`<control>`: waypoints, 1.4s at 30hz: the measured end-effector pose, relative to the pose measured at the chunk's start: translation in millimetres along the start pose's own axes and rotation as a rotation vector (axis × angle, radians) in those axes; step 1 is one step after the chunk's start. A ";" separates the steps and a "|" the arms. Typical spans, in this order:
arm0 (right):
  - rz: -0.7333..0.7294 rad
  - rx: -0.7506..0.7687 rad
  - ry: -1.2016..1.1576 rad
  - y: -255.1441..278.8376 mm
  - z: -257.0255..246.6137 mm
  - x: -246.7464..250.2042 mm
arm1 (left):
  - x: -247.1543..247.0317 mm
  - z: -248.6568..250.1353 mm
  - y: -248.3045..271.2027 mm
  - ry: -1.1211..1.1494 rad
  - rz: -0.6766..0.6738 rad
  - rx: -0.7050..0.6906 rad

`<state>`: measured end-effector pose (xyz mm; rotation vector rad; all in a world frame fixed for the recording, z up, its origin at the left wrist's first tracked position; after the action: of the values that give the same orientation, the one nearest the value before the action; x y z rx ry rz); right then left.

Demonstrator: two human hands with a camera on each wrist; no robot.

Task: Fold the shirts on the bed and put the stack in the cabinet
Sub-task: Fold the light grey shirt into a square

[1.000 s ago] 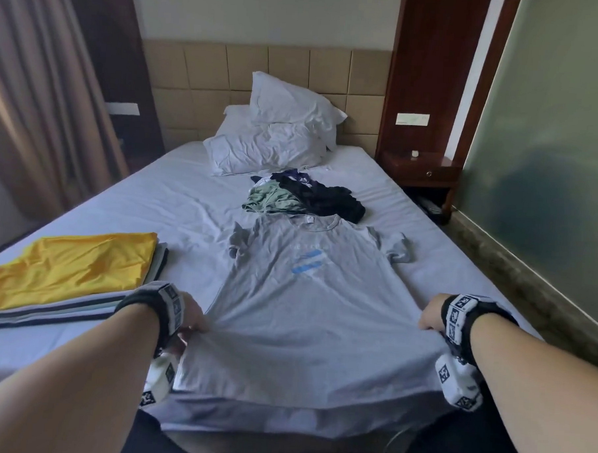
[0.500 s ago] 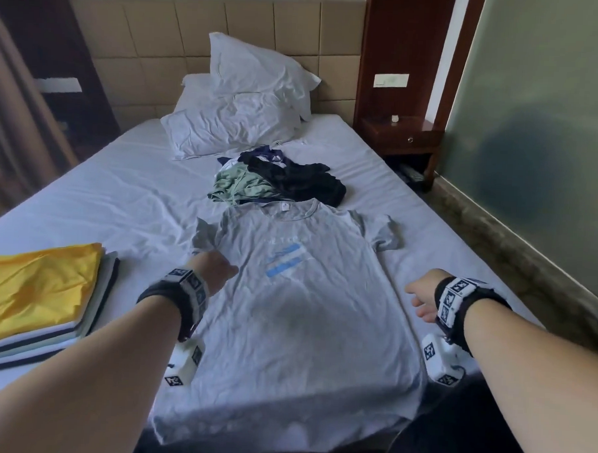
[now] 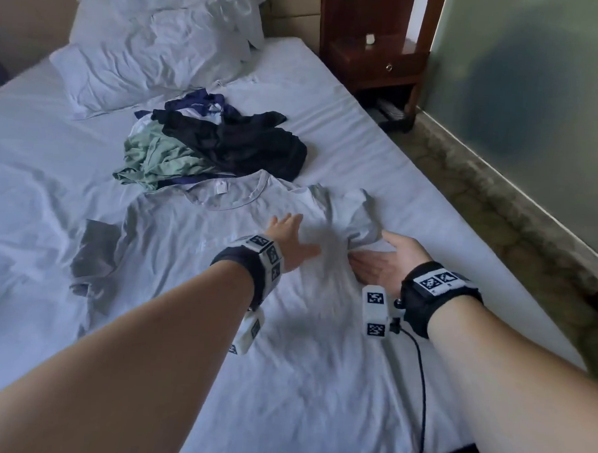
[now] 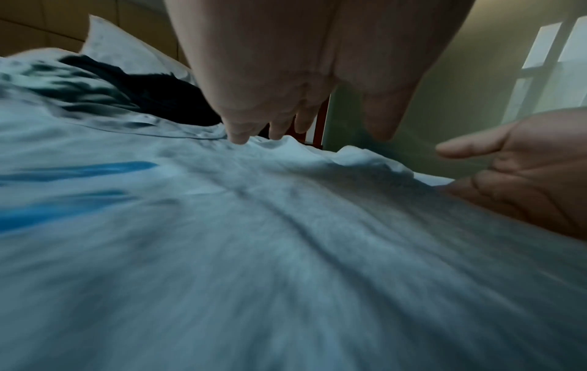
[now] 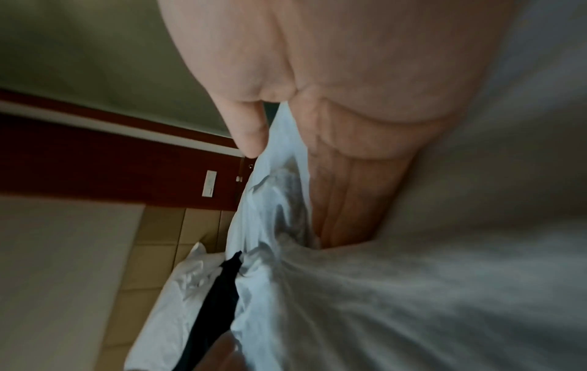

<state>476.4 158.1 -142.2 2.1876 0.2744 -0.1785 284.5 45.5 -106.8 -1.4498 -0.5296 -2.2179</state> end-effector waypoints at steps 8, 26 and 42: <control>-0.100 0.033 -0.022 -46.3 -48.3 -49.2 | -38.1 9.0 -81.4 0.032 0.010 0.209; 0.406 0.602 0.734 -81.7 -84.9 -19.4 | -57.7 44.6 -97.5 -0.327 -0.100 0.268; 0.113 1.042 1.300 11.2 -56.7 -146.0 | 37.3 -75.2 -68.0 0.105 0.151 0.335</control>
<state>340.1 178.3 -67.0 2.9931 0.9015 1.5285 177.0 56.3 -106.2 -1.1547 -0.6940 -1.9632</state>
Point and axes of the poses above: each hand's wrist, its own y-axis away from the middle knuckle, its own x-axis out of the back of the hand, z = x × y, the point moved 1 cm from there along -y, towards the middle knuckle, and after that the axes turned 13 degrees about z, right-handed, at the moved point
